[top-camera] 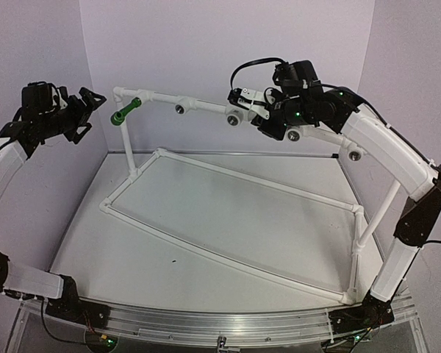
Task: Install the water faucets
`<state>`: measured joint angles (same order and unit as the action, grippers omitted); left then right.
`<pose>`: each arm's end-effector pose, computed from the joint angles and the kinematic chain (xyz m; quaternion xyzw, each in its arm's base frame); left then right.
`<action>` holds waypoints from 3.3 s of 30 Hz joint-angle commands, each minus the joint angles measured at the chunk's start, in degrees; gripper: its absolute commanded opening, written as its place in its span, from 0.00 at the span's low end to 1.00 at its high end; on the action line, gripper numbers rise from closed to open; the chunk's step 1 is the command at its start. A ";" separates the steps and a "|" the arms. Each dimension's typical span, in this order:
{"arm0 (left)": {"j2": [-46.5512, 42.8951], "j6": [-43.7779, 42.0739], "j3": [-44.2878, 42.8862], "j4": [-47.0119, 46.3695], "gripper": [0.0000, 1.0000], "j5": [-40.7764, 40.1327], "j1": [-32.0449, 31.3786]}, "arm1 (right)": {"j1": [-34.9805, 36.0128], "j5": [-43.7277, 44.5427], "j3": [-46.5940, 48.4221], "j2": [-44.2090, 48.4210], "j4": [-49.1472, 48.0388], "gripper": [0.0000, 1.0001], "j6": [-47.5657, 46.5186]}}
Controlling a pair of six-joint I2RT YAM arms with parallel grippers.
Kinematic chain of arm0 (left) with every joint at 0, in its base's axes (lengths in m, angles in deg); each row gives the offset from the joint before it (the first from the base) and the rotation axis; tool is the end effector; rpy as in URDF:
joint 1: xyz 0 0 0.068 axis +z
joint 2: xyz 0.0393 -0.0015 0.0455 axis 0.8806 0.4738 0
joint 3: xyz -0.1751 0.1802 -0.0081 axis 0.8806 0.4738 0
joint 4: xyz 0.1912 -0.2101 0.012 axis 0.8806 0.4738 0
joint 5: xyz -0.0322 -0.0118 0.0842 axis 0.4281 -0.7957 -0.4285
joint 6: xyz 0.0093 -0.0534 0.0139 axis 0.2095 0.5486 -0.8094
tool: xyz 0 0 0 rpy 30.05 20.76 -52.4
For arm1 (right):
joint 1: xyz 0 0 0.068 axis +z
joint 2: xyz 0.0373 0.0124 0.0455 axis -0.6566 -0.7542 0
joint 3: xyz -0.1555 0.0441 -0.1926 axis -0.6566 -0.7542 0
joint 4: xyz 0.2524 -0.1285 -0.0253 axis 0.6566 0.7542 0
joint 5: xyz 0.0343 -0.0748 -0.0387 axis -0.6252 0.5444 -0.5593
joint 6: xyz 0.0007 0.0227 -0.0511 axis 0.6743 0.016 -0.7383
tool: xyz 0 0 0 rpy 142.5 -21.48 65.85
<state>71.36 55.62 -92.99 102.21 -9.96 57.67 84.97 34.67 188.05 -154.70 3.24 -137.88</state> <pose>0.2921 -0.0316 0.4221 -0.2018 0.7688 -0.3550 0.4921 0.3019 0.2837 0.4310 -0.5887 0.6081 -0.0796 0.5265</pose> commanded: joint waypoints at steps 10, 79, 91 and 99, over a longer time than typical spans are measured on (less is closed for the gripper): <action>-3.00 49.72 27.51 -54.94 0.93 17.55 2.39 | 0.82 -1.12 -0.24 0.23 1.04 0.00 6.51; 8.78 -44.45 5.27 -22.22 0.22 7.48 -7.92 | 0.94 0.24 -1.80 1.89 1.26 0.00 6.56; 5.31 -91.94 9.44 -20.99 0.30 0.68 -9.46 | 0.92 1.00 -1.62 2.06 1.90 0.00 6.28; 3.10 -109.69 13.62 -27.24 0.56 -7.96 -10.45 | 0.89 1.02 -1.46 1.58 1.83 0.00 6.25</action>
<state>76.79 -41.06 -80.98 77.46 -13.69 47.86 85.10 35.24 187.15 -154.22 2.53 -138.13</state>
